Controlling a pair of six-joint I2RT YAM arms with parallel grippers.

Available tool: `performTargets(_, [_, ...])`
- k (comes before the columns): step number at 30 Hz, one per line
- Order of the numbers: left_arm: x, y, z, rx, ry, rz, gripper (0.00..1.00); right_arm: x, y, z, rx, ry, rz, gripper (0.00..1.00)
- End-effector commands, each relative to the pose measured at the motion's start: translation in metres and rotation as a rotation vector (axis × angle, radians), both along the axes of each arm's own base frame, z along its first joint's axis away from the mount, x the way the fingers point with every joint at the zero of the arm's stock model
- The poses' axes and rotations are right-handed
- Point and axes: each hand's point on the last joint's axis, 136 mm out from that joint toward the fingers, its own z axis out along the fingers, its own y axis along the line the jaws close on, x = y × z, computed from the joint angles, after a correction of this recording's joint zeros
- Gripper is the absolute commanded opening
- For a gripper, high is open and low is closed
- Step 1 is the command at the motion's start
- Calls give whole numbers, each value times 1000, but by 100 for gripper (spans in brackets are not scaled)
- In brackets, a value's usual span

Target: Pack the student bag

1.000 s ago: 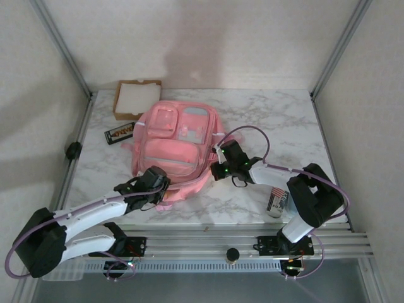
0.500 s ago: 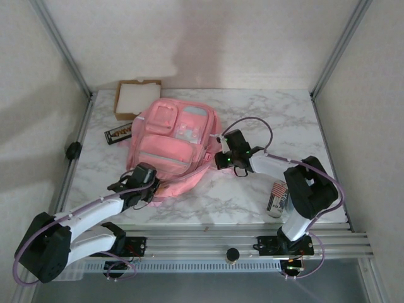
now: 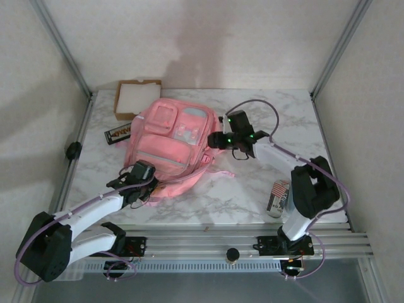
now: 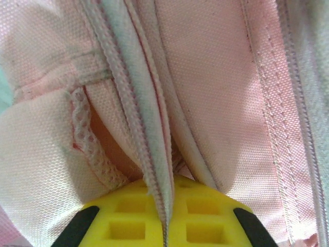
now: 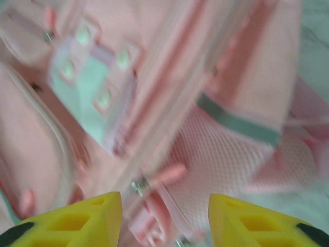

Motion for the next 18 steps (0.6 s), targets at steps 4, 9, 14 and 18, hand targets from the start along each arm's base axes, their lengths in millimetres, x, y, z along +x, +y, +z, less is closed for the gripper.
performTargets(4, [20,24,16,122,-87,47,0,36,26,-24,105,174,-140,66])
performTargets(9, [23,20,19,130,-96,20,0,61,30,-42,82,201,-216,65])
performTargets(14, [29,17,23,144,-100,-8,0,76,43,-45,118,192,-198,37])
performTargets(18, [43,7,37,168,-137,-71,0,80,28,-23,189,147,-247,4])
